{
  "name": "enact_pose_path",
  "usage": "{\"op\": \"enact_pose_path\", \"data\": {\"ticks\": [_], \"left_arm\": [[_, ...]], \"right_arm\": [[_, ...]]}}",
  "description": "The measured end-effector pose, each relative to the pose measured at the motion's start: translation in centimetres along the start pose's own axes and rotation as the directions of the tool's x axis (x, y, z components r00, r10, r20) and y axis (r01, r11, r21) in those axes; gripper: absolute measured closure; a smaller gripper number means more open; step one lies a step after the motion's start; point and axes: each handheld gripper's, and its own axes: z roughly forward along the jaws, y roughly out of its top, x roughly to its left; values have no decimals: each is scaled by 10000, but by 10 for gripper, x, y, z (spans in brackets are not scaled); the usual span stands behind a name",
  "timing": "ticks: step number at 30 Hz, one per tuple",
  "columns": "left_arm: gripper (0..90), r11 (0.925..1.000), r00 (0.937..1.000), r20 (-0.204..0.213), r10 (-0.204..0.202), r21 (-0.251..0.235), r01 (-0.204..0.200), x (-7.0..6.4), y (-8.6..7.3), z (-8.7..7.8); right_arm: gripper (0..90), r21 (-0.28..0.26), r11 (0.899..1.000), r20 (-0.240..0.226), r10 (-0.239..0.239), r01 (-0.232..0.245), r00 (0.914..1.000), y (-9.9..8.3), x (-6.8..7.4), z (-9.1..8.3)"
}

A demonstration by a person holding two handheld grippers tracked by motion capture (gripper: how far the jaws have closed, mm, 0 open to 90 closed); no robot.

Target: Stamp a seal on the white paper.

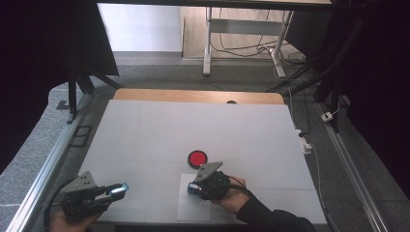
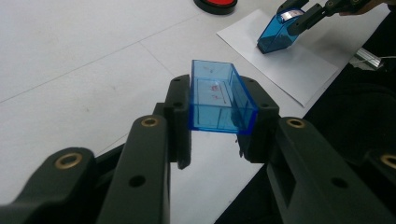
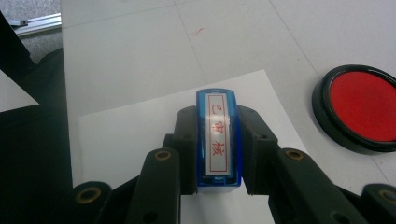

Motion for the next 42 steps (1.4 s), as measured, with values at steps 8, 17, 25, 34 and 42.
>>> {"op": "enact_pose_path", "data": {"ticks": [8,17,25,34,42], "left_arm": [[676,10000,10000,-10,-4,-22,4,0,0,0],[676,10000,10000,-2,15,-20,-15,0,0,0],[676,10000,9999,123,-57,-7,57,0,1,0],[676,10000,9999,125,-36,12,36,-1,1,0],[677,10000,9999,117,39,70,-40,-2,3,1]], "right_arm": [[712,-201,9998,-33,43,-44,10000,0,-1,-2],[711,-614,9978,-28,244,-246,9997,1,-3,-12],[712,-824,9958,-206,392,-408,9990,2,-5,-20],[712,-1311,9895,-206,582,-604,9981,3,-7,-34],[712,-1781,9816,-156,676,-693,9976,4,-8,-47]]}}
